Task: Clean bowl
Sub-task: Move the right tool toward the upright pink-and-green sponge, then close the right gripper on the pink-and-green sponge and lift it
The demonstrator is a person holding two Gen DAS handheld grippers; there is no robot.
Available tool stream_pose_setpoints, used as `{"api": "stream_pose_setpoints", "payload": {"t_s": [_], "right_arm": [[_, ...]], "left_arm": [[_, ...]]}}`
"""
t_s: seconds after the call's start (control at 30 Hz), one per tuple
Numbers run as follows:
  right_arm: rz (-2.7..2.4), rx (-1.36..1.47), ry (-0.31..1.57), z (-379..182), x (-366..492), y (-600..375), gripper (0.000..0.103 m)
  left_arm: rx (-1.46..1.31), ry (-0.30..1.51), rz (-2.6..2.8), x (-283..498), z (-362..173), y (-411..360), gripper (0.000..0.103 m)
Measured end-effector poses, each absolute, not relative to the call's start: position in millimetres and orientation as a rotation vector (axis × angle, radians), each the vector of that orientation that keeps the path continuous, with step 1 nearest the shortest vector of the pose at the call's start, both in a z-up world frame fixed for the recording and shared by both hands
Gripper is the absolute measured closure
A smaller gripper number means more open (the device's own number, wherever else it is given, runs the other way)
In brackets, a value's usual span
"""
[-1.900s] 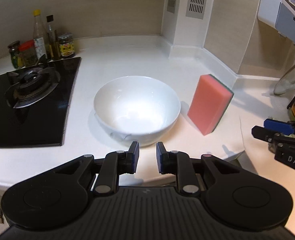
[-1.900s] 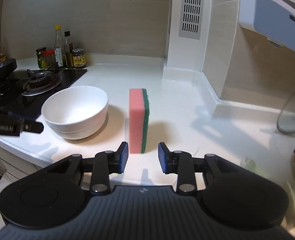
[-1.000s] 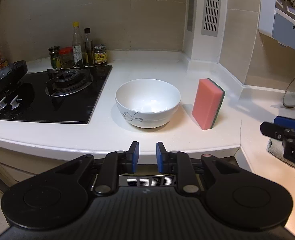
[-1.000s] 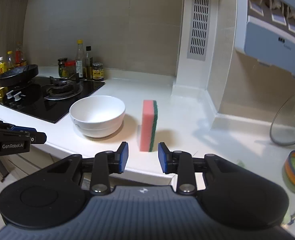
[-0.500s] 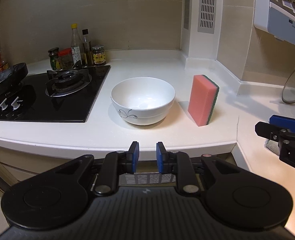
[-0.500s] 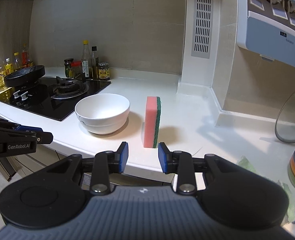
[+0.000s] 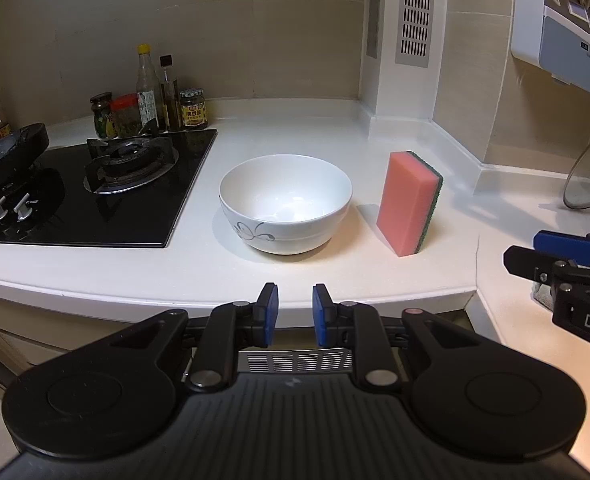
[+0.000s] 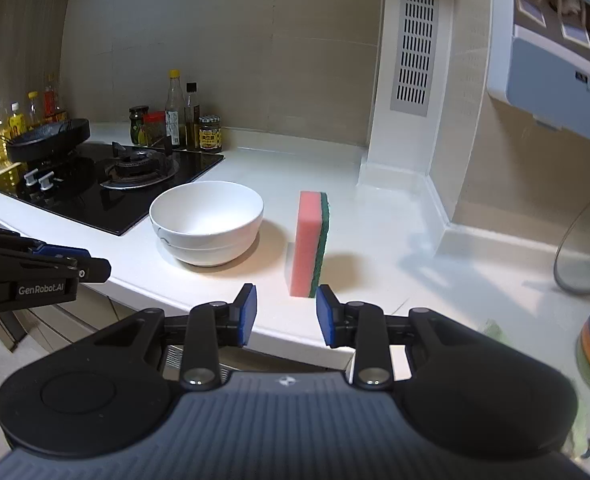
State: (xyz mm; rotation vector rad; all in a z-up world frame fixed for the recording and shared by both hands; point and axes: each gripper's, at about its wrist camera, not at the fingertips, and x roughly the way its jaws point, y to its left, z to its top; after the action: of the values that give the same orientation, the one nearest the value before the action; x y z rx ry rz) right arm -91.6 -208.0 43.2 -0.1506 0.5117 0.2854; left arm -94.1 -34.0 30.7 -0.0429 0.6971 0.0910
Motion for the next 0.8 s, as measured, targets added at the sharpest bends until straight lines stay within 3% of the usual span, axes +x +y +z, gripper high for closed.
{"api": "stream_pose_setpoints", "payload": {"t_s": [0.8], "right_arm": [[0.158, -0.156, 0.574, 54.9, 0.6, -179.7, 0.075]], "left_arm": [[0.005, 0.743, 0.010, -10.6, 5.9, 1.3, 0.079]]}}
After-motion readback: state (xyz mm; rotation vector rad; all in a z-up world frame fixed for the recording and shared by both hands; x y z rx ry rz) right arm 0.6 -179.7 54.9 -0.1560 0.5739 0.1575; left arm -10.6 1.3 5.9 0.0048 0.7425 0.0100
